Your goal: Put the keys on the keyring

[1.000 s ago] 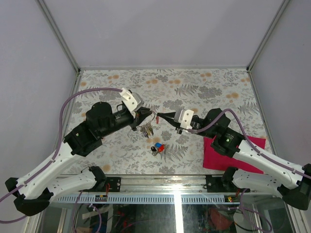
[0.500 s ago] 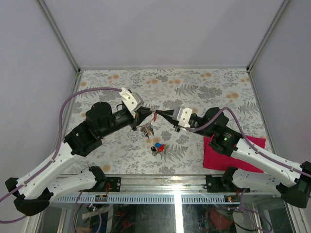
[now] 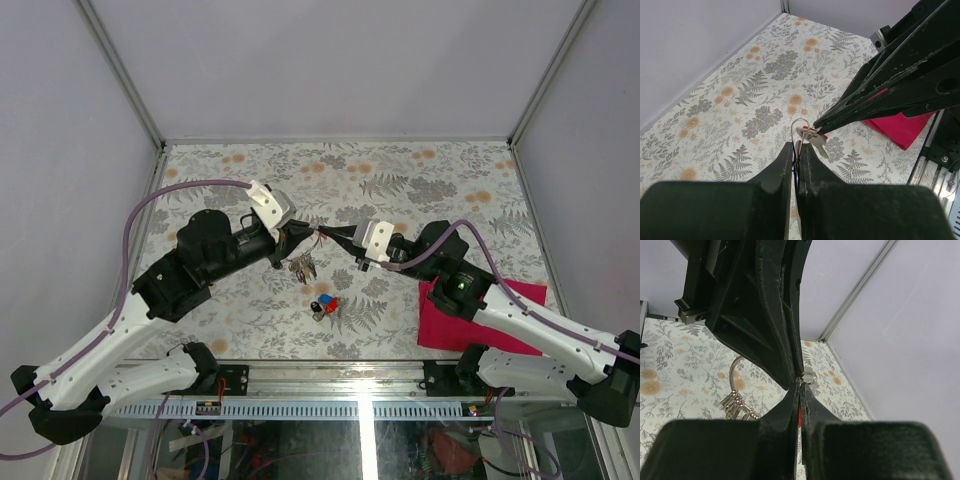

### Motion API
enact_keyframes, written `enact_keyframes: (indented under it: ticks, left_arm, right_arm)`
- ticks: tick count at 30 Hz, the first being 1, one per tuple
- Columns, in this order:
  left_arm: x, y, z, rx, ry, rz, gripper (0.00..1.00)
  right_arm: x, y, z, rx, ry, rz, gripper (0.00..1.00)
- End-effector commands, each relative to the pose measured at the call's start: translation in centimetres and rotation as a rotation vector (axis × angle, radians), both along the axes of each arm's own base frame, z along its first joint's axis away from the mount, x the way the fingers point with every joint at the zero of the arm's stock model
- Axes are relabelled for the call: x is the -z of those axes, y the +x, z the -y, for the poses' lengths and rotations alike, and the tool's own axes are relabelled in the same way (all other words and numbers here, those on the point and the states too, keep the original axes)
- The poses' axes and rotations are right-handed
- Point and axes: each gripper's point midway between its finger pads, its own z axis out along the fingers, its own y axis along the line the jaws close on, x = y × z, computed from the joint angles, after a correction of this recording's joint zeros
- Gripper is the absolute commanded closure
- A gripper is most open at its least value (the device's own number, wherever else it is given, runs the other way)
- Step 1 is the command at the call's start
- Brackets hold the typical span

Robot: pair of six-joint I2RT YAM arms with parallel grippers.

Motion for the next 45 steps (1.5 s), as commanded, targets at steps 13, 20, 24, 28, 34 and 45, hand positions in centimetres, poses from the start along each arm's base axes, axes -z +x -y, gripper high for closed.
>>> enact_keyframes:
  ticks: [13,20,24,28,34,45]
  left_arm:
    - [-3.7,0.0,0.4,0.015,-0.098,0.071,1.00]
    - [-3.9,-0.1,0.5,0.019,-0.102,0.071,1.00]
    - [-3.8,-0.2,0.5,0.026,-0.103,0.068,1.00]
    - [-3.8,-0.3,0.6,0.037,-0.100,0.068,1.00]
    - [-3.2,-0.5,0.7,0.048,-0.082,0.060,1.00]
    - [-2.6,-1.5,1.1,0.115,-0.054,0.052,1.00]
  right_arm:
    - [-3.6,0.5,0.0,0.034,0.107,0.059,1.00]
    - [-2.9,1.2,0.4,0.078,0.088,0.061,1.00]
    - [-2.9,1.5,0.7,0.100,0.094,0.064,1.00]
    - [-3.4,1.6,1.1,0.117,0.111,0.071,1.00]
    - [-4.1,1.5,1.5,0.128,0.127,0.081,1.00]
    - [-3.1,1.3,1.8,0.126,0.052,0.078,0.96]
